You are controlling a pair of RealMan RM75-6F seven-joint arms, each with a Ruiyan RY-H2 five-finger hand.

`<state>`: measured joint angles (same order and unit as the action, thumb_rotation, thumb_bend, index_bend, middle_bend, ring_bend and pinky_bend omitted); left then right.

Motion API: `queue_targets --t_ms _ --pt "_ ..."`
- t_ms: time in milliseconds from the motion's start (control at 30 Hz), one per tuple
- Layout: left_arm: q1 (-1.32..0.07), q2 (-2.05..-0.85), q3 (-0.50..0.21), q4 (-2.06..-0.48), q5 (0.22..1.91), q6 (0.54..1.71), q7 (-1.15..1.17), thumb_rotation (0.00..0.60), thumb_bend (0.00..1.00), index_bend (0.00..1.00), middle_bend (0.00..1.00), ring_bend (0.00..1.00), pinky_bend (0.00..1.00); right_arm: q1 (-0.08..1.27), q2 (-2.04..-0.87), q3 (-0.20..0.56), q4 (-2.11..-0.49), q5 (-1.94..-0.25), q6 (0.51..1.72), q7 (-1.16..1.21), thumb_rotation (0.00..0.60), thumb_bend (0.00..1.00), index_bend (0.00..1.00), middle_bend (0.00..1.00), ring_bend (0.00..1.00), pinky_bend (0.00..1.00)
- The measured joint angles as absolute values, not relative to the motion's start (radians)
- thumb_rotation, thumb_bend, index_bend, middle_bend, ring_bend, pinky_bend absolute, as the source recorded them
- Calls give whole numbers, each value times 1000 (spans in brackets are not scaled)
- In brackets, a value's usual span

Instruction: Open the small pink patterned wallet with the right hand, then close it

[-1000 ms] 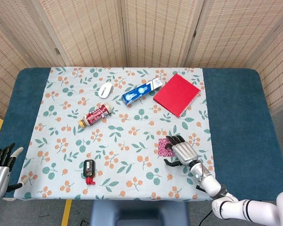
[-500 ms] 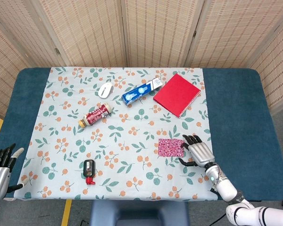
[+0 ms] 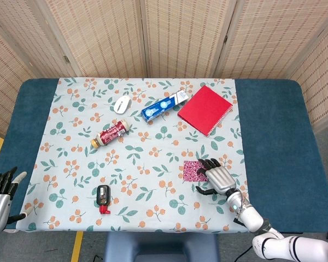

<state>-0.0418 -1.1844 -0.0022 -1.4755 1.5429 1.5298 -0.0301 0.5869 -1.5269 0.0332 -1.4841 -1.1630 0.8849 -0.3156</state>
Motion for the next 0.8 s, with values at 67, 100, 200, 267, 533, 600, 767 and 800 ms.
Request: queue_targets --t_ms 67,100,200,267,533,600,767,800 --pt "-42 -1185 -2 -1473 1542 1528 -31 600 209 145 0 59 0 588 -1530 36 -1481 -1162 885 -315 227 407 262 63 0 0" --pt "-42 -1185 -2 -1472 1542 1527 -32 600 209 145 0 60 0 589 -1532 37 -1479 -1161 884 -315 228 407 262 63 0 0" --pt "-43 -1186 -2 -1471 1543 1525 -31 600 208 145 0 60 0 593 -1540 39 -1465 -1151 877 -317 229 407 262 63 0 0" --pt "-44 -1187 -3 -1470 1543 1525 -32 600 209 145 0 60 0 595 -1544 41 -1457 -1144 872 -319 230 407 262 64 0 0" --pt "-43 -1191 -2 -1465 1540 1521 -34 600 209 145 0 60 0 579 -1530 27 -1461 -1147 886 -313 229 407 262 67 0 0" --pt "-44 -1192 -2 -1464 1542 1521 -34 600 209 145 0 60 0 570 -1520 21 -1467 -1150 894 -310 229 407 262 67 0 0" --pt "-46 -1194 -2 -1466 1547 1522 -31 600 209 145 0 60 0 545 -1492 7 -1477 -1158 916 -300 225 407 262 69 0 0" --pt "-46 -1194 -2 -1467 1547 1522 -30 600 209 145 0 60 0 541 -1488 5 -1478 -1158 919 -298 225 408 262 69 0 0"
